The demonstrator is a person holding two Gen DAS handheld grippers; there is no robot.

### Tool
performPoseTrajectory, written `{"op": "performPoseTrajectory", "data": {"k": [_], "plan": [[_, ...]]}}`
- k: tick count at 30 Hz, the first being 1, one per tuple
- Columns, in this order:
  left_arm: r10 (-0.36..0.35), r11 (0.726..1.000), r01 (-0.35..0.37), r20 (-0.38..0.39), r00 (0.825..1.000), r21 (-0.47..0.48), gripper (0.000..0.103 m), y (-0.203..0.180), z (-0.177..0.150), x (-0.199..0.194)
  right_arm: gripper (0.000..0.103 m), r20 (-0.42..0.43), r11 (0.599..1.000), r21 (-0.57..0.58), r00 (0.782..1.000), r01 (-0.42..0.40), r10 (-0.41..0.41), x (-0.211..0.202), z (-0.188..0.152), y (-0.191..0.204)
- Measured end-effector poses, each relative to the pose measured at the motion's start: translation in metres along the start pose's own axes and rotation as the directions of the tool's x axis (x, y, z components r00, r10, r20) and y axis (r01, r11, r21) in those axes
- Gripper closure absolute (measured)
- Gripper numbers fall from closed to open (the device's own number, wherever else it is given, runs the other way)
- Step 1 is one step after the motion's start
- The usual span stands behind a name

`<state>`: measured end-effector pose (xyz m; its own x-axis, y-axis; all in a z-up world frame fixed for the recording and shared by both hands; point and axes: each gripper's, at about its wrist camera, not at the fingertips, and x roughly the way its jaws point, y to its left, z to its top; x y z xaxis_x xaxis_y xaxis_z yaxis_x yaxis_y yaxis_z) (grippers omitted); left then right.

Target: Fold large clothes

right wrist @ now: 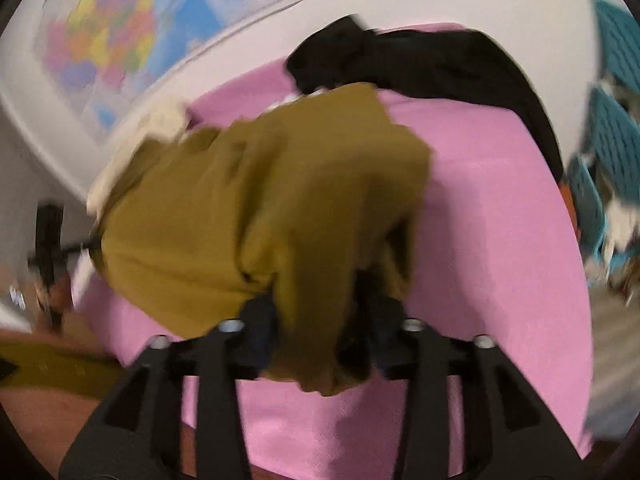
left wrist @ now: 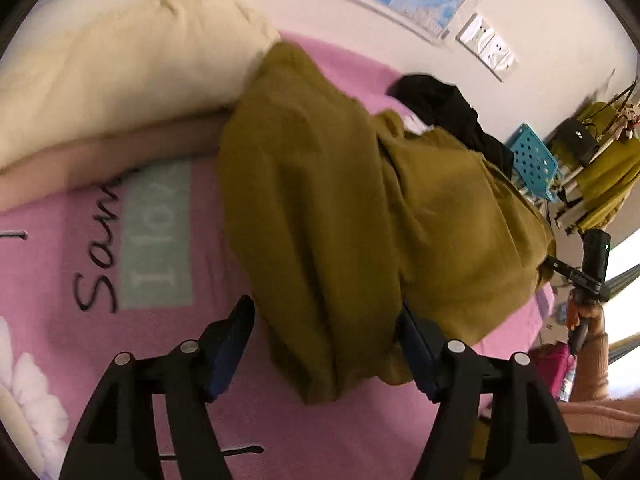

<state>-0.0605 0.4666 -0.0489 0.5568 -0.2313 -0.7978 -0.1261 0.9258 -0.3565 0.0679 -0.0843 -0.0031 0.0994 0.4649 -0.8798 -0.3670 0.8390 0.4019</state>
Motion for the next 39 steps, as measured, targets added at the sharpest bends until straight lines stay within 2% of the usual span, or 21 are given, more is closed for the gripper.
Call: {"op": "performPoseTrajectory", "data": {"k": [2, 4, 5, 8, 9, 14, 16, 18, 20, 22, 23, 24, 25, 27, 29, 34, 37, 39], "plan": [[0.093, 0.993, -0.098, 0.069, 0.993, 0.074, 0.033, -0.017, 0.004, -0.014, 0.044, 0.074, 0.995, -0.024, 0.993, 0.093, -0.091, -0.020, 0.001, 0.008], [0.180, 0.972, -0.197, 0.135, 0.974, 0.127, 0.029, -0.026, 0.009, -0.024, 0.040, 0.163, 0.986, -0.063, 0.977, 0.152, -0.140, -0.039, 0.009, 0.027], [0.197, 0.964, -0.224, 0.175, 0.965, 0.147, 0.028, -0.033, 0.014, -0.031, 0.039, 0.203, 0.986, -0.088, 0.972, 0.142, -0.122, -0.046, 0.015, 0.039], [0.177, 0.957, -0.223, 0.233, 0.956, 0.186, 0.026, -0.042, 0.023, -0.041, 0.039, 0.251, 0.987, -0.146, 0.968, 0.063, -0.025, -0.047, 0.028, 0.065], [0.157, 0.956, -0.207, 0.232, 0.960, 0.207, 0.025, -0.049, 0.027, -0.038, 0.040, 0.234, 0.983, -0.183, 0.972, 0.035, 0.009, -0.038, 0.034, 0.078], [0.165, 0.937, -0.212, 0.183, 0.969, 0.277, 0.025, -0.074, 0.035, -0.002, 0.039, 0.105, 0.968, -0.253, 0.994, 0.003, 0.025, 0.036, 0.056, 0.118], [0.205, 0.929, -0.241, 0.150, 0.967, 0.281, 0.025, -0.079, 0.037, 0.020, 0.036, 0.063, 0.962, -0.268, 0.997, 0.057, -0.041, 0.069, 0.059, 0.126], [0.225, 0.927, -0.253, 0.128, 0.966, 0.277, 0.025, -0.079, 0.037, 0.035, 0.026, 0.042, 0.954, -0.281, 0.995, 0.100, -0.092, 0.091, 0.059, 0.130], [0.233, 0.930, -0.258, 0.120, 0.965, 0.263, 0.026, -0.077, 0.036, 0.043, 0.026, 0.042, 0.958, -0.262, 0.993, 0.120, -0.113, 0.102, 0.059, 0.129], [0.242, 0.929, -0.268, 0.132, 0.961, 0.254, 0.025, -0.076, 0.035, 0.046, 0.032, 0.049, 0.960, -0.255, 0.993, 0.119, -0.110, 0.103, 0.058, 0.126], [0.248, 0.926, -0.276, 0.138, 0.959, 0.258, 0.025, -0.076, 0.034, 0.046, 0.050, 0.051, 0.958, -0.258, 0.992, 0.125, -0.116, 0.102, 0.057, 0.126], [0.251, 0.925, -0.280, 0.141, 0.958, 0.259, 0.024, -0.077, 0.035, 0.047, 0.063, 0.052, 0.956, -0.263, 0.992, 0.129, -0.119, 0.102, 0.057, 0.126], [0.256, 0.922, -0.287, 0.147, 0.955, 0.259, 0.024, -0.077, 0.035, 0.047, 0.065, 0.057, 0.955, -0.265, 0.991, 0.132, -0.121, 0.102, 0.057, 0.126], [0.262, 0.919, -0.295, 0.153, 0.953, 0.261, 0.023, -0.079, 0.035, 0.049, 0.084, 0.071, 0.954, -0.270, 0.991, 0.128, -0.113, 0.099, 0.059, 0.128], [0.264, 0.919, -0.297, 0.157, 0.952, 0.258, 0.022, -0.080, 0.036, 0.050, 0.093, 0.105, 0.954, -0.275, 0.990, 0.124, -0.098, 0.093, 0.063, 0.133], [0.272, 0.914, -0.314, 0.187, 0.944, 0.258, 0.020, -0.081, 0.040, 0.047, 0.099, 0.231, 0.963, -0.238, 0.971, 0.123, -0.067, 0.073, 0.081, 0.137], [0.278, 0.915, -0.320, 0.188, 0.942, 0.246, 0.020, -0.077, 0.045, 0.050, 0.098, 0.176, 0.965, -0.226, 0.980, 0.135, -0.096, 0.094, 0.084, 0.131], [0.287, 0.917, -0.325, 0.182, 0.940, 0.233, 0.021, -0.074, 0.047, 0.054, 0.092, 0.093, 0.964, -0.223, 0.987, 0.146, -0.128, 0.117, 0.079, 0.124]]}}
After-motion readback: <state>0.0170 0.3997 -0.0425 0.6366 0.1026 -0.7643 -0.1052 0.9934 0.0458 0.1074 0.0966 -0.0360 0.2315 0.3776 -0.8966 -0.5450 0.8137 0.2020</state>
